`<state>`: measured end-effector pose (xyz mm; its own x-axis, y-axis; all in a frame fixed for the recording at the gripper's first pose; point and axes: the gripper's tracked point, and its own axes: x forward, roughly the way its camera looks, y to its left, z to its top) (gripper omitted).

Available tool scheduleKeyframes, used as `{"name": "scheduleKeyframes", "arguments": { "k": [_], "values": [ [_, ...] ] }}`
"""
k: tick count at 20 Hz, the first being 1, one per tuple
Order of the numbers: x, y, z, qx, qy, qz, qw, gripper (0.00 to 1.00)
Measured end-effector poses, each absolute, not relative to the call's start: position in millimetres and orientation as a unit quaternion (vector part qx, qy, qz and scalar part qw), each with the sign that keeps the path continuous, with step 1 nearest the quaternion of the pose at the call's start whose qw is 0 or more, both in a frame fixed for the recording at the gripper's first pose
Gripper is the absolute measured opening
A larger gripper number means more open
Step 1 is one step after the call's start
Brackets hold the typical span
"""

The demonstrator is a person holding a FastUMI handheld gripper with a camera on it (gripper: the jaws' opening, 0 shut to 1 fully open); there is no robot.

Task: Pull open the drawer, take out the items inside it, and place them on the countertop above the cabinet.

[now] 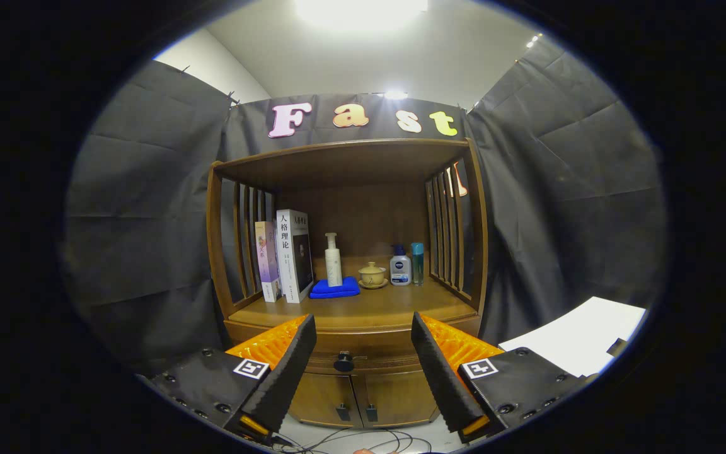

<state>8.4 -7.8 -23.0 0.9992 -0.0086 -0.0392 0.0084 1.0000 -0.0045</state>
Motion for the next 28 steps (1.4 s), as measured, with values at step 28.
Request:
{"name": "scheduleKeyframes", "arguments": {
  "k": [28],
  "values": [
    [89.6,-10.4,-75.1,0.000,0.078,0.002,0.997,0.95]
  ]
}}
